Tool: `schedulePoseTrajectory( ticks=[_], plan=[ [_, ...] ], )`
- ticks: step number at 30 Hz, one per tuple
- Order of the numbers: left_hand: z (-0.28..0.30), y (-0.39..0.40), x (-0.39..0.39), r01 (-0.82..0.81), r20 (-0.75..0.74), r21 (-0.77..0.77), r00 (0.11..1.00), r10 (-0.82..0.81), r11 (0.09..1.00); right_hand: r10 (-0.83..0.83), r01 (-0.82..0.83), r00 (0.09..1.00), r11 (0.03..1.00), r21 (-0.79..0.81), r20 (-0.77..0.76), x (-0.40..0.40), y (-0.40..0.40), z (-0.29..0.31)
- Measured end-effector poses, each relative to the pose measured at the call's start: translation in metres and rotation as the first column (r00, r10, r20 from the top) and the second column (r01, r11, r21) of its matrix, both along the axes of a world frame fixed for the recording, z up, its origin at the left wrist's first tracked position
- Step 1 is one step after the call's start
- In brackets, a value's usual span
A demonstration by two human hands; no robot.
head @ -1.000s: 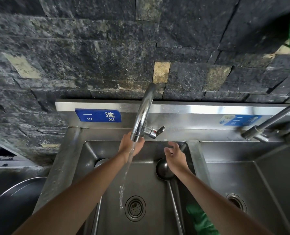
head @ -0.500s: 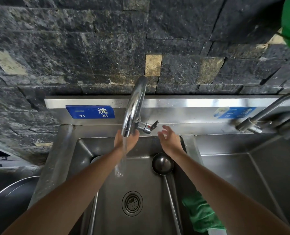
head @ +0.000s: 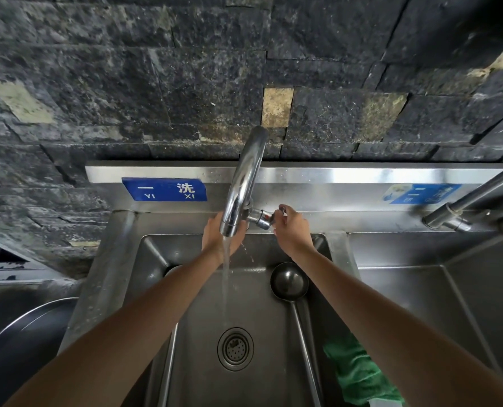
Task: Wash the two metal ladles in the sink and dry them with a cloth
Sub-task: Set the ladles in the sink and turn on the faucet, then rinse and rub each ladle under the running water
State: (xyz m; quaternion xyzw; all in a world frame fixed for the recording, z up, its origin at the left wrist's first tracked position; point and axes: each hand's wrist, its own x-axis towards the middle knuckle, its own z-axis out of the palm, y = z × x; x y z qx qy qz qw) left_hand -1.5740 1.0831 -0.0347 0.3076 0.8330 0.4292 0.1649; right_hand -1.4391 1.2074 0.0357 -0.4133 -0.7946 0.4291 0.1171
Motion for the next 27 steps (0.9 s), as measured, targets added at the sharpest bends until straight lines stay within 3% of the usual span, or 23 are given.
schedulePoseTrajectory(
  ticks=[3, 6, 9, 13, 18, 22, 27],
  plan=[
    [-0.01, 0.0, 0.002, -0.002, 0.012, -0.022, 1.0, 0.003, 1.0, 0.024, -0.024, 1.0, 1.0, -0.005, 0.018, 0.007, -0.003, 0.001],
    [0.016, 0.0, 0.026, -0.069, 0.079, -0.071, 0.994, 0.075, 0.995, 0.042, -0.039, 0.997, 0.998, -0.046, 0.068, 0.024, -0.009, -0.007],
    [0.032, 0.0, 0.055, -0.06, -0.072, -0.092, 0.996, 0.053, 0.994, 0.029, -0.017, 0.988, 0.997, -0.078, 0.152, 0.047, -0.013, -0.028],
    [0.02, -0.005, 0.085, -0.032, -0.093, -0.067, 0.995, 0.025, 0.997, 0.013, 0.025, 0.967, 0.989, -0.148, 0.253, 0.077, -0.021, -0.059],
    [-0.019, -0.014, 0.129, 0.083, 0.026, -0.224, 0.997, -0.079, 0.971, 0.044, 0.033, 0.928, 0.979, -0.2, 0.37, 0.114, -0.039, -0.097],
    [-0.049, -0.019, 0.163, 0.207, 0.209, -0.339, 0.968, -0.141, 0.918, 0.064, 0.044, 0.885, 0.974, -0.221, 0.46, 0.147, -0.057, -0.122],
    [-0.079, -0.027, 0.201, 0.23, 0.433, -0.415, 0.901, -0.031, 0.88, 0.07, 0.078, 0.836, 0.966, -0.245, 0.544, 0.174, -0.077, -0.144]
  ],
)
